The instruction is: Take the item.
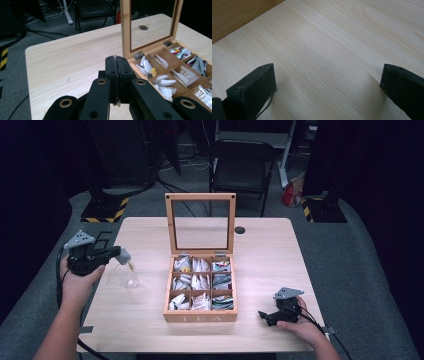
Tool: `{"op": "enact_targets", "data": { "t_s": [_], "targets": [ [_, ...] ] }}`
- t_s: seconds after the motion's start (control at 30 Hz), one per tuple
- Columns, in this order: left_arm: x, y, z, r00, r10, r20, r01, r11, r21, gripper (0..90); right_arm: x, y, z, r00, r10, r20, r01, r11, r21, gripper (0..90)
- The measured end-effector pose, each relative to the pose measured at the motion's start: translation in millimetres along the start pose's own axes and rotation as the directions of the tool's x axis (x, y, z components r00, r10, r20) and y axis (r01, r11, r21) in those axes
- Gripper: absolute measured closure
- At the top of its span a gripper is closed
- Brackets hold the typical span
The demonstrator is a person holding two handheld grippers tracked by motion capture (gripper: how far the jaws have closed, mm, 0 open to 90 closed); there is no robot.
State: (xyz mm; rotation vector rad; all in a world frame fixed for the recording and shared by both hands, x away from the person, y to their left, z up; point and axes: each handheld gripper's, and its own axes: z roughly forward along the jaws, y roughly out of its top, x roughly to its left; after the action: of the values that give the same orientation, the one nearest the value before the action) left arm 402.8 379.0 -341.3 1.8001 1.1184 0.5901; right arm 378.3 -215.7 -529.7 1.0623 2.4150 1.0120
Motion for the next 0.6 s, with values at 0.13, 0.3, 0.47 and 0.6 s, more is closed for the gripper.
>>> {"op": "enact_targets", "data": {
  "t_s": [0.13,0.3,0.47,0.6],
  "targets": [
    [6.6,-3.1,-2.3,0.9998,-0.012,-0.013,0.012,0.9999,0.009,88.8,0.0,0.0,-0.1,1.0000,0.000,0.002,0.000,1.0000,0.000,0.0],
    [11.4,-5.8,-1.3,0.9994,-0.023,-0.027,0.023,0.9997,0.012,88.7,0.0,0.0,-0.1,1.0000,0.000,0.002,0.000,1.0000,0.000,0.0],
    [15.9,-8.2,1.4,0.9985,-0.039,-0.038,0.040,0.9991,0.016,88.7,0.1,0.0,-0.1,1.0000,0.000,0.002,0.000,1.0000,0.000,0.0],
    [18.6,-11.5,4.5,0.9979,-0.042,-0.049,0.043,0.9989,0.021,88.7,0.0,0.0,0.1,1.0000,0.000,-0.001,0.000,1.0000,-0.002,0.0]
  ]
}}
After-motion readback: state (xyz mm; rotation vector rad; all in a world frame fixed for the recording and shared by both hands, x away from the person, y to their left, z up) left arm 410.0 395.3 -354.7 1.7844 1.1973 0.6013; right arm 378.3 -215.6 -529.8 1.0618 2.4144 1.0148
